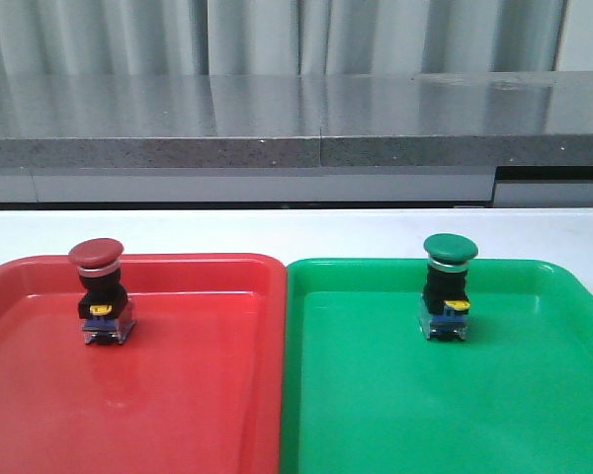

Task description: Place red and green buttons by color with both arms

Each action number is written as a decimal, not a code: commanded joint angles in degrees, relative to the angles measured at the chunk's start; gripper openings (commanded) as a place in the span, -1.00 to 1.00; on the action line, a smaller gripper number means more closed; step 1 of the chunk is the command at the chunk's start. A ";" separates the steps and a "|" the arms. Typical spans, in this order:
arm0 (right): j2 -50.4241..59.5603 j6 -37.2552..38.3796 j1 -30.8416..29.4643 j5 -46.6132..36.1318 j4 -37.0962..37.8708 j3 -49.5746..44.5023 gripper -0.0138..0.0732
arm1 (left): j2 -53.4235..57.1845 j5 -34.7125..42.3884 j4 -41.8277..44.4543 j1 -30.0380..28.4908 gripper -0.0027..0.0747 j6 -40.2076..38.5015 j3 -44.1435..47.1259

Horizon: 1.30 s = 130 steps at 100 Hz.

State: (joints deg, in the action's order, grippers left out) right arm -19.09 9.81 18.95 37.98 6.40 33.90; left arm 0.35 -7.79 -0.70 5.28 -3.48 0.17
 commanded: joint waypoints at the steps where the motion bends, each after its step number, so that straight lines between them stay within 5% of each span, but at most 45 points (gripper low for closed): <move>1: -0.11 -0.12 -0.23 -4.13 0.94 1.43 -0.84 | 1.68 4.63 -0.01 -0.16 -0.98 -0.36 2.29; 33: 2.81 -0.17 -1.57 -11.25 3.56 -5.66 -0.84 | 1.68 4.63 -0.01 -0.16 -0.98 -0.36 2.29; 85: 20.77 -1.01 -19.26 -28.27 -5.69 -29.00 -0.84 | 1.68 4.63 -0.01 -0.16 -0.98 -0.36 2.29; 130: 20.98 -1.23 -19.62 -35.17 -5.19 -34.66 -0.84 | 1.68 4.63 -0.01 -0.16 -0.98 -0.36 2.29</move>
